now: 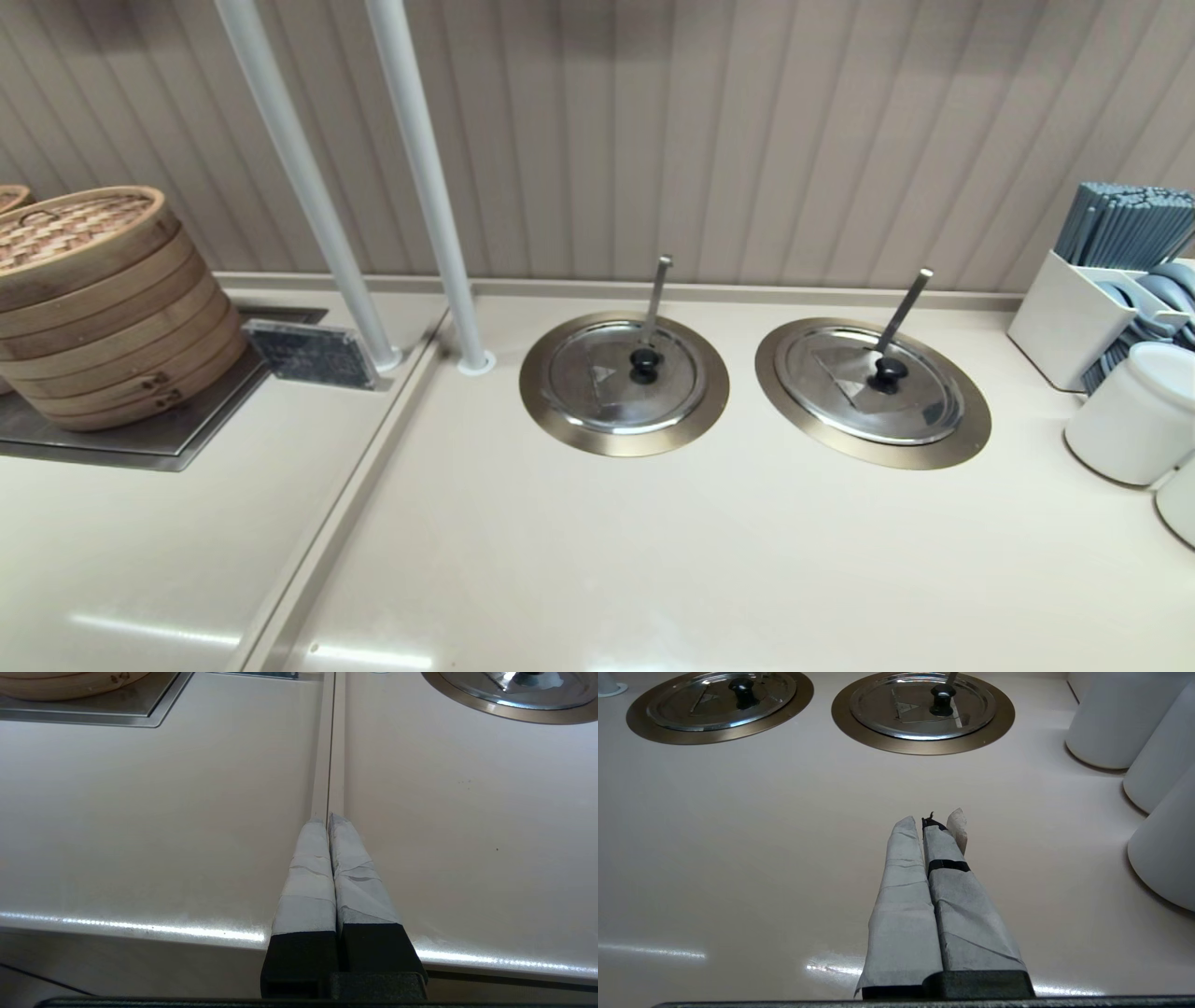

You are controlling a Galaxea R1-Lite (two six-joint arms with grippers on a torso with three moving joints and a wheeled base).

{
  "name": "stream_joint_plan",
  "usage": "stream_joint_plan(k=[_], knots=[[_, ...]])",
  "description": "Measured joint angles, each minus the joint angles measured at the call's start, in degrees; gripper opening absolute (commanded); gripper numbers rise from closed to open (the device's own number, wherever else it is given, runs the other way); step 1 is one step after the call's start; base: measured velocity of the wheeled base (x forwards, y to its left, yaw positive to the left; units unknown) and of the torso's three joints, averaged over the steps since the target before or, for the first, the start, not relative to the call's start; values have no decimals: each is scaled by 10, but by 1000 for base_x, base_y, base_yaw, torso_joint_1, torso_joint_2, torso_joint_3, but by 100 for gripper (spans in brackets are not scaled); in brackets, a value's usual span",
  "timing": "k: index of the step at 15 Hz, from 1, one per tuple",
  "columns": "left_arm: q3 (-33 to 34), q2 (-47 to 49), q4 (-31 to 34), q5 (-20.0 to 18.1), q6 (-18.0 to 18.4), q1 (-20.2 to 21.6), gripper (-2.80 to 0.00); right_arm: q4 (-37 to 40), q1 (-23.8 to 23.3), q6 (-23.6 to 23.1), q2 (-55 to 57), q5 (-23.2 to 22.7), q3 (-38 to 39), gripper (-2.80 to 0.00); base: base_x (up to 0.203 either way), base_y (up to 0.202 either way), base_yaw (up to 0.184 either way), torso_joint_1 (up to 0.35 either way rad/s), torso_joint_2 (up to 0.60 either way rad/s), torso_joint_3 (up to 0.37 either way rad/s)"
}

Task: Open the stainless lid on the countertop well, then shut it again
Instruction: Open the lid

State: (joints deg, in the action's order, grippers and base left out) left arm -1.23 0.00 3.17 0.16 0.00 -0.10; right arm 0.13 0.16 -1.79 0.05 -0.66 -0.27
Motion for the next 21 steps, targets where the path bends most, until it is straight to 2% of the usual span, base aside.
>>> stream_joint_plan(k=[8,12,17,21], knots=[[0,0,0,0,0,0,-280,0,0,-1,0,5,-4,-280,0,0,0,0,0,0],[0,0,0,0,0,0,-280,9,0,-1,20,27,-88,-280,0,0,0,0,0,0],[0,0,0,0,0,0,-280,10,0,20,148,51,-173,-280,0,0,0,0,0,0],[0,0,0,0,0,0,-280,-55,0,69,313,53,-223,-280,0,0,0,0,0,0]])
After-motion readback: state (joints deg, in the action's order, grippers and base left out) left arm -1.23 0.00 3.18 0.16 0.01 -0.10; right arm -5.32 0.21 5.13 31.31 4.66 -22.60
